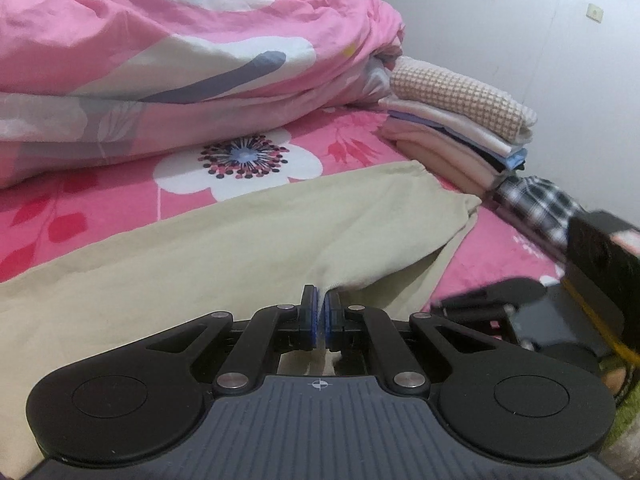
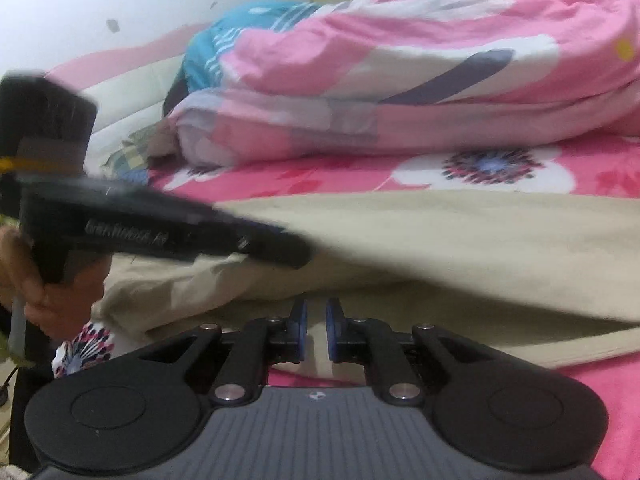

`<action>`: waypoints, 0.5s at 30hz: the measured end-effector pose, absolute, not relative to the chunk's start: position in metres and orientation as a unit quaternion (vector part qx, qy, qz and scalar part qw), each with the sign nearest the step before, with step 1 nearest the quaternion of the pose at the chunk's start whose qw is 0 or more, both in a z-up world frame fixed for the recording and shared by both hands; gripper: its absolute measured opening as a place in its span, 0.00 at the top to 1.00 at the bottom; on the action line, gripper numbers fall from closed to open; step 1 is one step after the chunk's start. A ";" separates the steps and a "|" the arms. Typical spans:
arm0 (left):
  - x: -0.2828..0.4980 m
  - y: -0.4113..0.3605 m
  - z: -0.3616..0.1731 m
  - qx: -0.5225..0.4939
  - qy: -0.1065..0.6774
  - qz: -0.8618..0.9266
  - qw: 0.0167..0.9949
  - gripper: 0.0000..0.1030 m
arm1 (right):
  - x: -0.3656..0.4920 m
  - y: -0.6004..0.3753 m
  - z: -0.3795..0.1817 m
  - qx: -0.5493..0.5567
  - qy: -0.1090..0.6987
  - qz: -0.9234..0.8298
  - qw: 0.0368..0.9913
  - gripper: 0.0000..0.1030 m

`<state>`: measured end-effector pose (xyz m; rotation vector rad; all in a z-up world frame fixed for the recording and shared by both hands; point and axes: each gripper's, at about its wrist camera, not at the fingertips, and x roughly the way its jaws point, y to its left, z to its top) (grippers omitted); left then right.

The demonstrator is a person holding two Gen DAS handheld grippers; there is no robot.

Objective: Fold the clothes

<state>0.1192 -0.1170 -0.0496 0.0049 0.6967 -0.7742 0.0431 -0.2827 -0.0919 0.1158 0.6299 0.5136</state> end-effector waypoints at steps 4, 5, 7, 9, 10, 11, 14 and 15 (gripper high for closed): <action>0.121 -0.116 -0.050 0.004 0.334 -0.372 0.866 0.99 | 0.031 -0.280 -0.095 0.025 0.293 0.248 0.923 0.90; 0.122 -0.116 -0.050 0.001 0.335 -0.371 0.866 0.99 | 0.034 -0.278 -0.095 0.020 0.292 0.245 0.925 0.90; 0.123 -0.115 -0.048 -0.004 0.336 -0.369 0.866 0.99 | 0.043 -0.274 -0.097 0.017 0.293 0.241 0.925 0.90; 0.122 -0.115 -0.047 -0.005 0.334 -0.367 0.868 0.99 | 0.053 -0.265 -0.107 0.023 0.316 0.259 0.913 0.89; 0.122 -0.115 -0.046 -0.005 0.334 -0.368 0.868 0.99 | 0.058 -0.261 -0.113 0.026 0.330 0.269 0.904 0.89; 0.122 -0.115 -0.046 -0.005 0.333 -0.370 0.867 0.99 | 0.055 -0.258 -0.114 0.019 0.332 0.279 0.901 0.89; 0.123 -0.114 -0.047 -0.006 0.333 -0.374 0.866 0.99 | 0.034 -0.257 -0.108 -0.003 0.331 0.303 0.894 0.89; 0.124 -0.114 -0.047 -0.007 0.334 -0.374 0.865 0.99 | 0.029 -0.260 -0.106 -0.002 0.333 0.310 0.891 0.89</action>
